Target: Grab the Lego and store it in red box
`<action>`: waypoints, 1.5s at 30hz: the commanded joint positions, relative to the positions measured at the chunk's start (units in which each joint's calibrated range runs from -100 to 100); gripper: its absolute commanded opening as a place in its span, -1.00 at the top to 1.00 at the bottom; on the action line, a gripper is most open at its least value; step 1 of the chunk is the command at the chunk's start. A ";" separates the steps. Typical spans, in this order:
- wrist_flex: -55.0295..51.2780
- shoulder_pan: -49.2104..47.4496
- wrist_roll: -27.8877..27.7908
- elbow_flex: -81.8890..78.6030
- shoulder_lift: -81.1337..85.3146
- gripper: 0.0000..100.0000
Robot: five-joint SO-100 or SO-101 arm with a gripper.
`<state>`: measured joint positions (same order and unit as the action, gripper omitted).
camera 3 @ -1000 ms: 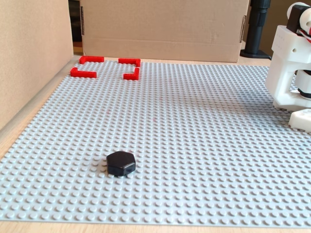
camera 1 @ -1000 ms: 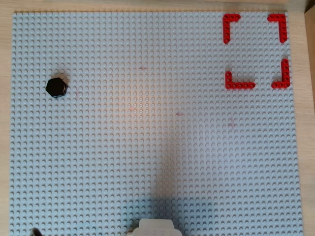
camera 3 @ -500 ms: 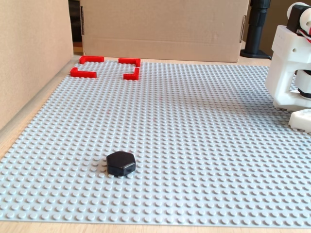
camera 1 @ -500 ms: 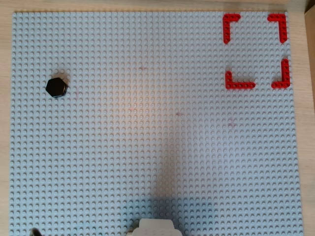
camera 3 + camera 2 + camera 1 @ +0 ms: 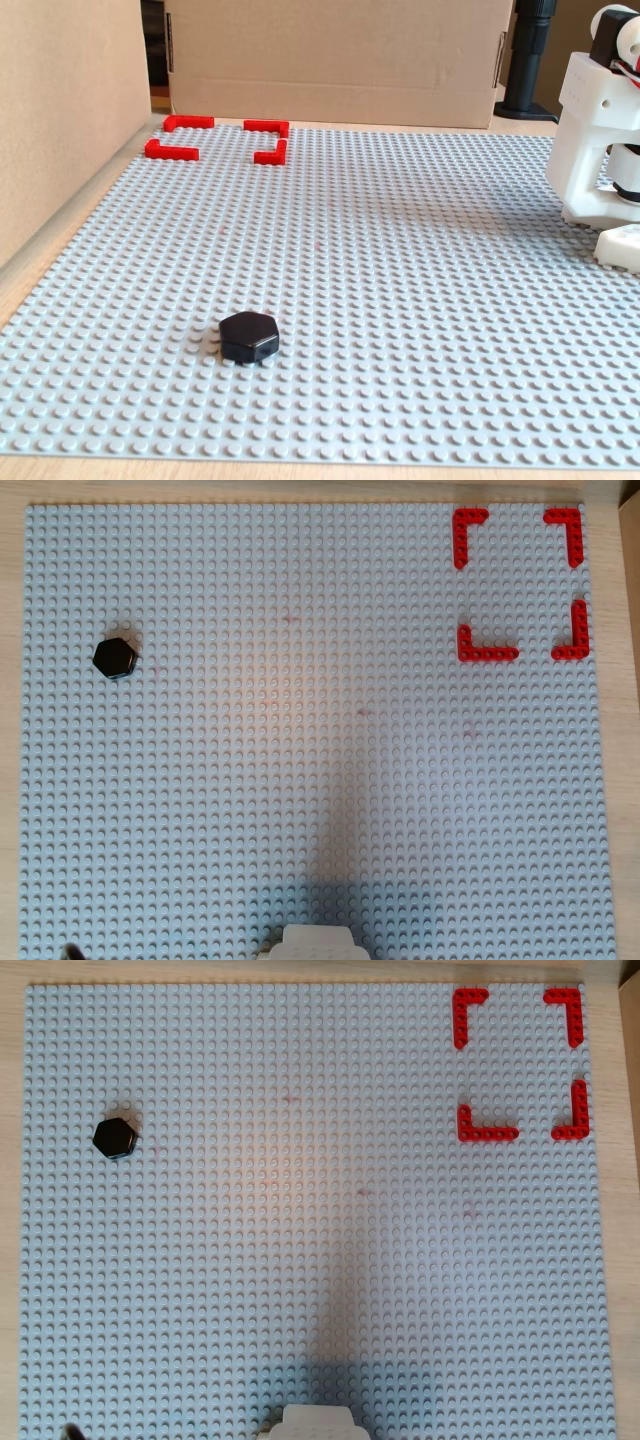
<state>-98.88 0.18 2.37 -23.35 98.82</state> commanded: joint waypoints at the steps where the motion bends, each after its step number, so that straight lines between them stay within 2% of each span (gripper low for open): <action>1: -0.07 0.23 -0.08 -0.11 0.51 0.97; 10: 0.37 -0.44 -0.13 0.44 -0.34 0.97; 13: 1.42 -5.88 -0.49 -0.29 -3.65 0.92; 23: 3.26 -17.49 -0.91 8.44 -28.31 0.88; 30: 2.82 -18.08 -4.14 15.71 -48.14 0.88; 41: 9.84 -20.69 -4.77 15.53 -69.41 0.88; 45: 13.70 -21.43 -4.77 15.53 -77.04 0.78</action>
<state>-88.00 -20.39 -2.37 -9.39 26.37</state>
